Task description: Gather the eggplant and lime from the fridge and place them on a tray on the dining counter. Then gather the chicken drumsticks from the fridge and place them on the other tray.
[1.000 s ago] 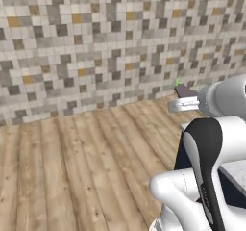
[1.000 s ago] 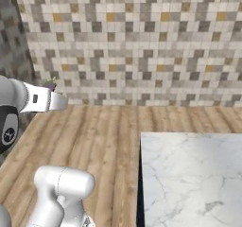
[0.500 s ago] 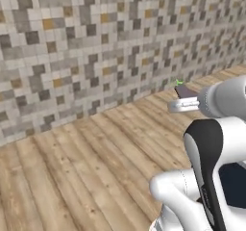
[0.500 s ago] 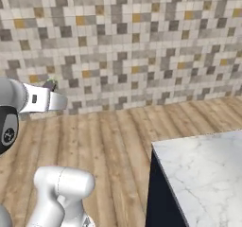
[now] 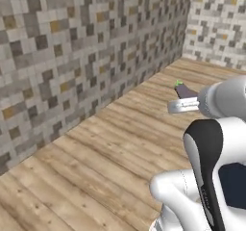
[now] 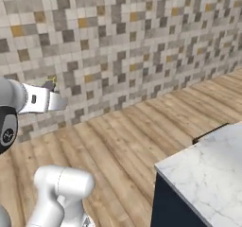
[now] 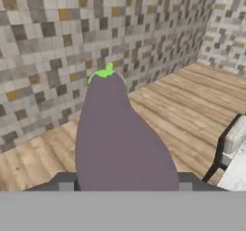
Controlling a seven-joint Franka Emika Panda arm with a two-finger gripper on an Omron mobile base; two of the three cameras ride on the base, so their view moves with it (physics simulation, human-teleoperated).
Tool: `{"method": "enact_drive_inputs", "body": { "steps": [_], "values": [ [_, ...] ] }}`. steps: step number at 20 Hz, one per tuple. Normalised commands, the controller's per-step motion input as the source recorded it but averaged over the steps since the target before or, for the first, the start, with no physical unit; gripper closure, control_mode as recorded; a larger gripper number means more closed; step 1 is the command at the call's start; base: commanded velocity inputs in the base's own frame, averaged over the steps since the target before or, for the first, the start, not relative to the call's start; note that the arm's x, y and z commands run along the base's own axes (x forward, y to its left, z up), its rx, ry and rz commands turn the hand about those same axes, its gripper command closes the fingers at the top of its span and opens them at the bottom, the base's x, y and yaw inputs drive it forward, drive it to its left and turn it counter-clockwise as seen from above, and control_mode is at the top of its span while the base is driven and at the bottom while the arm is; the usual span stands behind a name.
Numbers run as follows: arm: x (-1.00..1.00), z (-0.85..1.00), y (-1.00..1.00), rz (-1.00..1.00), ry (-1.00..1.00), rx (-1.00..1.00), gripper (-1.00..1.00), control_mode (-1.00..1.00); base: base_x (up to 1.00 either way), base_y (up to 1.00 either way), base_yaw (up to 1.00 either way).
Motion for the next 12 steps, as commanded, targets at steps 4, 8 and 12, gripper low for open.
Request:
{"method": "enact_drive_inputs", "body": {
  "steps": [4, 8, 12],
  "values": [
    [0.00, 0.00, 0.00, 0.00, 0.00, 0.00, 1.00, 1.00, 0.72, 0.80, -0.61],
    [0.00, 0.00, 0.00, 0.00, 0.00, 0.00, 1.00, 1.00, 0.52, 0.73, -0.65],
    [0.00, 0.00, 0.00, 0.00, 0.00, 0.00, 1.00, 1.00, 0.49, 0.68, -0.67]
  ]
}}
